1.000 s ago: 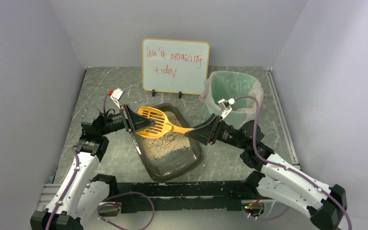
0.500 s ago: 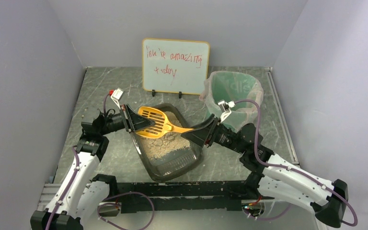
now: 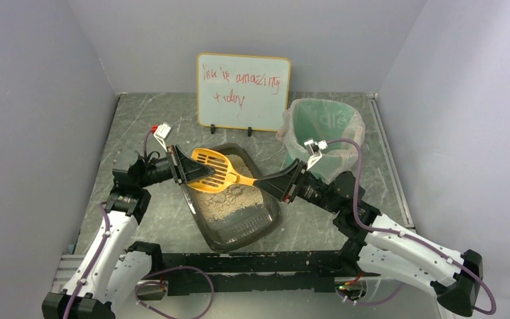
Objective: Clean the litter box
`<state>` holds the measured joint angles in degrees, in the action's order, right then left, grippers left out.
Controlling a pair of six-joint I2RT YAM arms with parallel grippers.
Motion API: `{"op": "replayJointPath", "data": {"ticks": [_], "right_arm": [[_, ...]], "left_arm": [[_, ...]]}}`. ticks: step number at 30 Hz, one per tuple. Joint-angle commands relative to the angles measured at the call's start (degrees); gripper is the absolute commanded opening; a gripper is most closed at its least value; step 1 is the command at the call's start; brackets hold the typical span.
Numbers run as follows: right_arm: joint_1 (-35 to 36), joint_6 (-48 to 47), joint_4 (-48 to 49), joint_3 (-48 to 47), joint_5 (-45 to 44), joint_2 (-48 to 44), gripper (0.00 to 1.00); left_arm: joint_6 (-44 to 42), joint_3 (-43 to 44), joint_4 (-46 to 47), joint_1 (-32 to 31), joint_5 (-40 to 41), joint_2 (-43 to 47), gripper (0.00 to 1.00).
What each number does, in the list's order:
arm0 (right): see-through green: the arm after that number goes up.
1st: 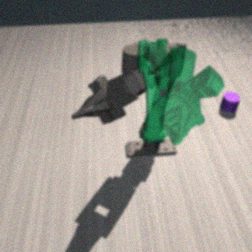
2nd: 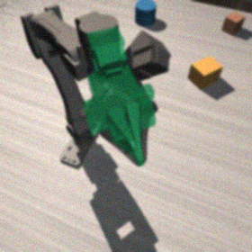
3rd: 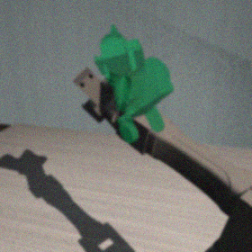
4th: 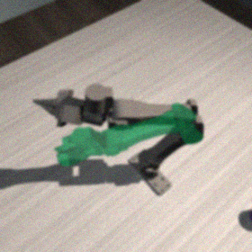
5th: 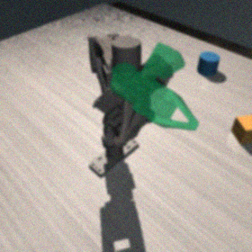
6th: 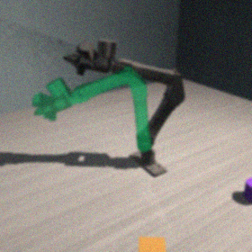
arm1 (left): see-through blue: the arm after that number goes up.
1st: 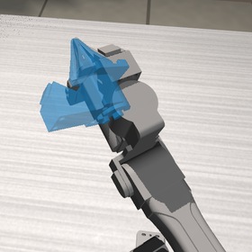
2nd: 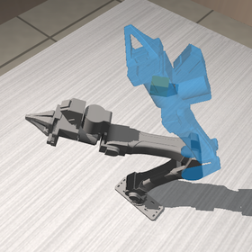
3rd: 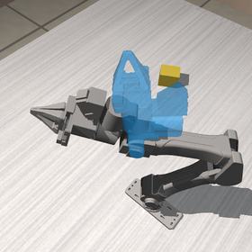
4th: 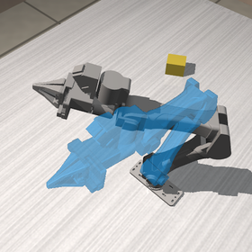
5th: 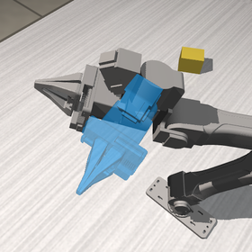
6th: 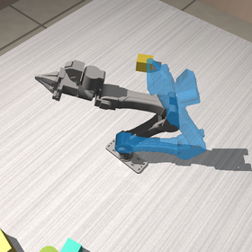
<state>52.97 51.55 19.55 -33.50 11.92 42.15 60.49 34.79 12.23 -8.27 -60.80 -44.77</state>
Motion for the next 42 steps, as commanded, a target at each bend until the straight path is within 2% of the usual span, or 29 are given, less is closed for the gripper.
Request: {"op": "replayJointPath", "data": {"ticks": [1,3,4,8,9,10,14,19,25,30,35,42], "right_arm": [[0.2,-0.87,2.37,-1.74,-0.14,0.1,0.21],[0.2,-1.12,2.12,-1.96,-0.15,0.18,0.03],[0.18,-1.25,1.82,-2.07,-0.22,0.27,0.0],[0.2,-1.55,1.13,-1.93,-1.11,-0.42,0.0],[0.2,-1.58,1.09,-1.77,-1.38,-0.71,0.0],[0.18,-1.56,0.72,-1.75,-1.83,-1.01,0.0],[0.16,-2.16,-1.23,-2.19,-3.58,-2.78,0.0],[0.16,-4.82,-8.07,-4.94,-7.95,-5.53,0.0],[0.18,-10.02,-21.31,-9.46,-16.16,-7.8,0.0],[0.2,-12.32,-29.62,-12.04,-21.55,-9.28,0.0],[0.18,-13.74,-34.08,-13.71,-24.1,-10.47,0.0],[0.18,-13.0,-34.37,-14.23,-19.89,-9.26,0.0]], "left_arm": [[-2.84,3.02,-0.88,0.27,-0.74,0.47,0.05],[-4.38,3.69,-3.01,0.27,-0.5,0.41,0.05],[-4.89,3.85,-3.56,0.27,-0.35,0.39,0.05],[-5.26,3.93,-4.22,0.28,-0.08,0.02,0.05],[-5.55,4.01,-4.63,0.3,0.03,-0.13,0.09],[-5.94,4.12,-5.23,0.28,0.25,-0.24,0.16],[-9.33,5.37,-10.02,0.27,1.9,-0.75,0.63],[-16.21,8.76,-19.71,0.32,5.98,-2.31,0.95],[-27.95,15.75,-34.87,0.27,18.46,-5.28,0.96],[-34.71,20.71,-42.37,0.27,32.32,-7.02,0.97],[-39.86,23.56,-46.93,0.27,46.66,-9.51,0.96],[-42.72,23.69,-46.61,-1.05,57.91,-17.76,0.91]]}}
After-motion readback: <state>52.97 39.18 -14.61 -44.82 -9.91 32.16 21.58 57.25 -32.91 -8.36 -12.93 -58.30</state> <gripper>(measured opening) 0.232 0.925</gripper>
